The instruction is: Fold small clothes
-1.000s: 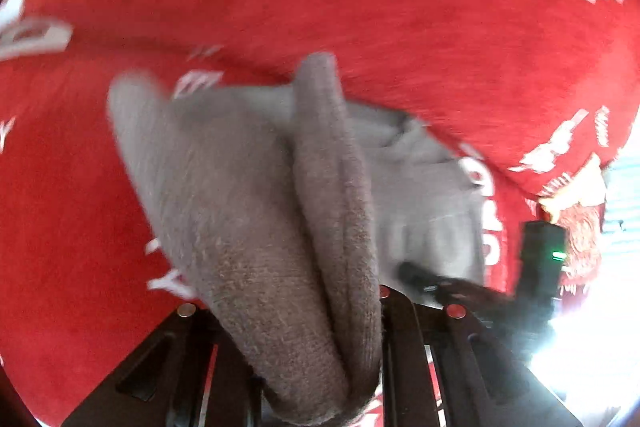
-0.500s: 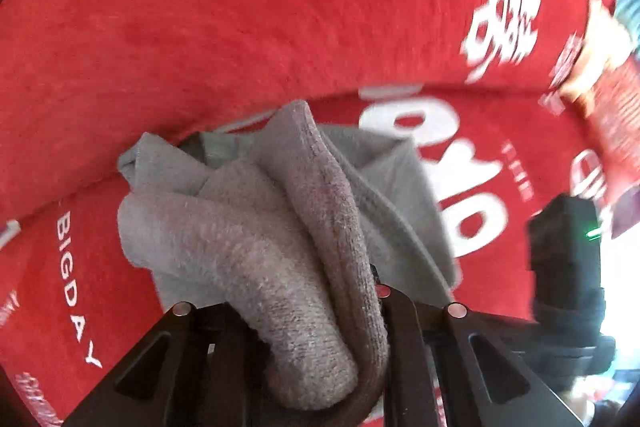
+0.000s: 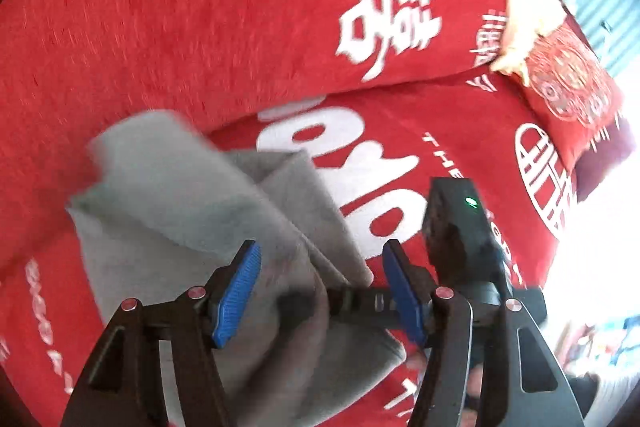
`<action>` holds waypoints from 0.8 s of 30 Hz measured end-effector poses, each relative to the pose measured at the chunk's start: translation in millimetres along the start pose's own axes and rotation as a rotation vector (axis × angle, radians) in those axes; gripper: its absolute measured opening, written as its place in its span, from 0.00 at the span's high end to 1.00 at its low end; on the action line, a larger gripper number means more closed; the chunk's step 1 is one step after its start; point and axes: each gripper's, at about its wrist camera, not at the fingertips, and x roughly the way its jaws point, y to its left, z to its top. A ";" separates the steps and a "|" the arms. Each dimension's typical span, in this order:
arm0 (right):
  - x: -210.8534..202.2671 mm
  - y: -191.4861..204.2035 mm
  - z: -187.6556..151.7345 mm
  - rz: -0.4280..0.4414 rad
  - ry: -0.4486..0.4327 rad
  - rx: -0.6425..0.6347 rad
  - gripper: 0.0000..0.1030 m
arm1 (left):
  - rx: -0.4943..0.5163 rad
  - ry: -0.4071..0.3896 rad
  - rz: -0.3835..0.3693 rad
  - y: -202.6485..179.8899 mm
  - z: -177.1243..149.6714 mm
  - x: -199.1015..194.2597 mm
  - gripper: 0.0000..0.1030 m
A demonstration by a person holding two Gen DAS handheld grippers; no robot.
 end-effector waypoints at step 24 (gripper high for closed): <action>-15.9 90.4 8.9 -0.233 0.008 -0.391 0.83 | -0.491 0.066 0.275 161.6 -81.5 -8.9 0.31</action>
